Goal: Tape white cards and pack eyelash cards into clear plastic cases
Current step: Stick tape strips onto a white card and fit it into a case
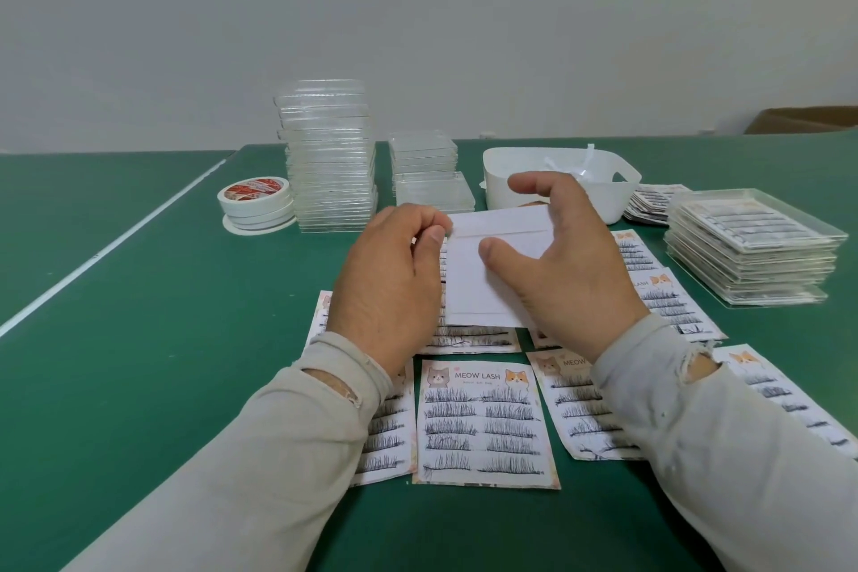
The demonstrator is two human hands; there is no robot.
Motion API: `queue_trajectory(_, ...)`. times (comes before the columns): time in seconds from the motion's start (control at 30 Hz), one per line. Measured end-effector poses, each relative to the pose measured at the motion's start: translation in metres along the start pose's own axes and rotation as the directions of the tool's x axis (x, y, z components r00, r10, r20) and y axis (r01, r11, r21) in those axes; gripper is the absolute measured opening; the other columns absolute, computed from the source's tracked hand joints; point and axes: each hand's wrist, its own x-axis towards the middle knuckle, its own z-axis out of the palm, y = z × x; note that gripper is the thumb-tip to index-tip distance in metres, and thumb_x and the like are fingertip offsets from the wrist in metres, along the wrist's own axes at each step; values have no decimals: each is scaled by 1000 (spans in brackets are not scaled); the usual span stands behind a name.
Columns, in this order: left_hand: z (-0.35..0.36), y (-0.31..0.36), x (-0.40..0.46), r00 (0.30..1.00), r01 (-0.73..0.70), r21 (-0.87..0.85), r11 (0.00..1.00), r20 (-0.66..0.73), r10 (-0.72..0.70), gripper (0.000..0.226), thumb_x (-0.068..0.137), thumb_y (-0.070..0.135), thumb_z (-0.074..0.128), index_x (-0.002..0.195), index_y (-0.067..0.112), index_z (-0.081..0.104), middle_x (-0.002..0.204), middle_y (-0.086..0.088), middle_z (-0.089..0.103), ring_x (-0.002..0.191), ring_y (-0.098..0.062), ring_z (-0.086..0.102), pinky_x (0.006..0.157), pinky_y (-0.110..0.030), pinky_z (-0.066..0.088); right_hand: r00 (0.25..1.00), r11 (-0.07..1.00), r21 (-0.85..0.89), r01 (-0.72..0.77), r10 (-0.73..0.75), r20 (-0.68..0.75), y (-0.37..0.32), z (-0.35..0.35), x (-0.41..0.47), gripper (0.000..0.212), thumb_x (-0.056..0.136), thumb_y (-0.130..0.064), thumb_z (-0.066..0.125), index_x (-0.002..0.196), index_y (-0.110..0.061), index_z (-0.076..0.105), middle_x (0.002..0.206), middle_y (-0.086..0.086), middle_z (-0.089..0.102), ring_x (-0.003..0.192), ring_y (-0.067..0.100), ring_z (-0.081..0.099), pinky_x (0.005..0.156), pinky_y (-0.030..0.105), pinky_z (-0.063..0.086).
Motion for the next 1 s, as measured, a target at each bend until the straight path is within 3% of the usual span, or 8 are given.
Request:
queue_trajectory(0.13,0,0,1,993,76,-70,995,-88,-82,19,106,25,46,93,30,58,75,11,64,70,-8,59,66,-22,45,1000,999,36,-22,22,4,3,1,1,44,86,-18,74,117,-39,50,116,-27,55,106,-22,47,84,-5,32)
queue_trajectory(0.23,-1,-2,3,990,73,-72,995,-117,-81,32,107,34,43,84,20,58,70,3,62,68,-17,59,64,-32,47,999,997,63,-41,42,-12,4,0,4,42,86,-18,75,107,-45,52,113,-23,58,101,-12,55,82,-1,38)
queue_trajectory(0.33,-1,0,1,995,31,-71,997,-93,-37,20,100,24,60,80,26,58,75,11,60,70,-6,55,63,-18,44,998,993,105,-62,64,-22,5,0,5,40,84,-16,76,105,-43,54,113,-18,61,98,-5,60,82,6,45)
queue_trajectory(0.4,0,0,-1,997,16,-68,998,-70,-21,24,93,14,67,80,32,58,83,14,60,75,-4,56,67,-10,43,997,992,104,-65,67,-24,5,0,4,40,84,-17,76,106,-42,54,113,-18,61,100,-1,60,85,12,47)
queue_trajectory(0.57,-1,2,-1,998,2,-51,999,-64,-5,28,90,20,73,79,43,60,85,20,60,78,0,57,69,-5,42,998,993,98,-60,62,-19,3,0,3,40,85,-17,75,106,-43,54,114,-15,61,105,6,61,92,24,50)
queue_trajectory(0.7,-2,3,-2,998,-2,-42,999,-66,-1,18,90,24,74,84,38,66,86,21,60,81,0,57,69,-5,42,999,995,85,-45,45,-1,1,1,1,40,85,-16,75,106,-42,53,110,-17,62,97,-2,61,83,13,48)
queue_trajectory(0.8,-2,3,-2,998,-7,-20,1000,-63,6,20,91,25,73,81,40,65,86,21,60,82,-2,57,71,-15,46,1000,996,83,-29,28,5,-1,0,0,40,85,-13,74,104,-41,53,103,-21,61,91,-12,59,74,3,43)
queue_trajectory(1.0,-3,2,-3,999,-45,84,995,-18,46,12,93,28,67,83,33,63,86,22,55,81,-4,55,71,-28,49,999,999,42,21,-22,31,-4,-1,-1,42,84,-10,74,110,-36,54,105,-22,58,95,-17,53,79,0,37)
